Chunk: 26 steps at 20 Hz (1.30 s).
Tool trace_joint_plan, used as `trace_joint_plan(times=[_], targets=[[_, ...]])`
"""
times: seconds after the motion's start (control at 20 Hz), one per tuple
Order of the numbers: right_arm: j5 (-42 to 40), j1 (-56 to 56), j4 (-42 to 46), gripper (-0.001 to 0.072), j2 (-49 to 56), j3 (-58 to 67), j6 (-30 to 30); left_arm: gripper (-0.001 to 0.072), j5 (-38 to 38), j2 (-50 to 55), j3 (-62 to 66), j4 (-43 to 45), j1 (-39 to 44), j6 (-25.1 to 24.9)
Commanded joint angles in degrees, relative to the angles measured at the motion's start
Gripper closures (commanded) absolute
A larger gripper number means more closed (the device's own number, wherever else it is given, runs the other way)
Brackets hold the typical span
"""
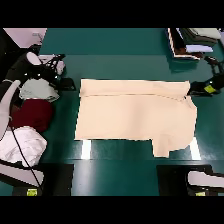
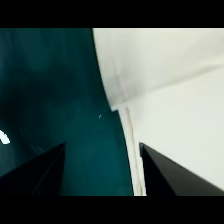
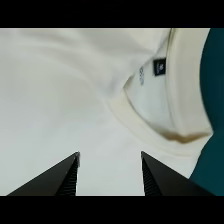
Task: Fold the shirts.
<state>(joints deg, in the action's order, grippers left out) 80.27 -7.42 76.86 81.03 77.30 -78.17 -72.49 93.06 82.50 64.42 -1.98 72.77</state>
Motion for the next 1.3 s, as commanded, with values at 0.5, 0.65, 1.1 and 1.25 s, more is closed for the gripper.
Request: trace_joint_plan(times=[0.5, 0.65, 1.1, 1.25], targets=[[5.3, -14.2, -17.4, 0.0287, -17.6, -21.5, 7.2, 0.0181, 3.1, -25.6, -48.6, -11.9, -3.0, -4.6], [5.4, -13.9, -17.4, 0.0286, -17.6, -21.5, 7.2, 0.0182, 3.9, -25.6, -50.7, -14.9, -3.0, -5.9], [7.3, -13.9, -15.0, 0.0286, -17.6, -21.7, 7.1, 0.0685, 9.1, -25.6, -51.8, -15.8, 4.0, -5.2], [7.8, -13.9, -4.0, 0.0286, -20.0, -26.3, 4.7, 0.0685, 8.3, -26.7, -48.4, -15.4, 4.1, -5.1]])
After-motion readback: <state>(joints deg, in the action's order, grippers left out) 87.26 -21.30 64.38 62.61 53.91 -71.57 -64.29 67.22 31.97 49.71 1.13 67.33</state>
